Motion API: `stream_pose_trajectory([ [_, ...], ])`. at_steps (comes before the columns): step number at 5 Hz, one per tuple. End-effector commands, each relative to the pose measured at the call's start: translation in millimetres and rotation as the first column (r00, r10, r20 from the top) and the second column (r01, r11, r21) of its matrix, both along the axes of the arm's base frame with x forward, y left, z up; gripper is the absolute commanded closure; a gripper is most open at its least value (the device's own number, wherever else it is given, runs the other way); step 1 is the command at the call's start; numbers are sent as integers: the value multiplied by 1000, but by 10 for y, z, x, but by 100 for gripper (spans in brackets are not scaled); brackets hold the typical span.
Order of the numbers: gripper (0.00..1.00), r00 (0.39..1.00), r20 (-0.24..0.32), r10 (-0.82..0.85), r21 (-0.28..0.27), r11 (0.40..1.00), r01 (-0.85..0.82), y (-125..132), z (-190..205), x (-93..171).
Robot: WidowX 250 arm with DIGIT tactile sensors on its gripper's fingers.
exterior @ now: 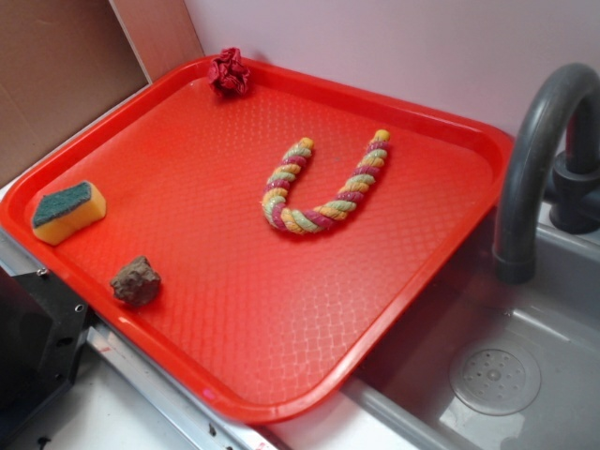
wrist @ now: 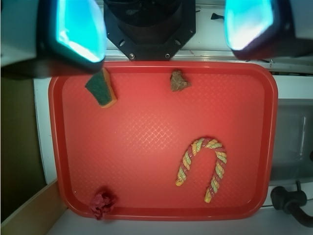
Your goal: Grab the rock.
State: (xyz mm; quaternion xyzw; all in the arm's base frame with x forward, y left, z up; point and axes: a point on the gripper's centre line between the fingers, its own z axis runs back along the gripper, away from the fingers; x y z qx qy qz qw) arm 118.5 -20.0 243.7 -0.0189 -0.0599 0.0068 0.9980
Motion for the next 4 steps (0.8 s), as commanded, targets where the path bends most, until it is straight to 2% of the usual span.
stream_pose_trajectory([
  [1,0,1000,0,0,0,1000,0,0,0,0],
  [2,0,997,-70,-13,-43,999,10,-85,-228,93],
  [3,0,993,-116,11,-43,999,-16,-175,-448,140],
  [4,0,984,-165,-68,-36,997,63,-314,-765,168],
])
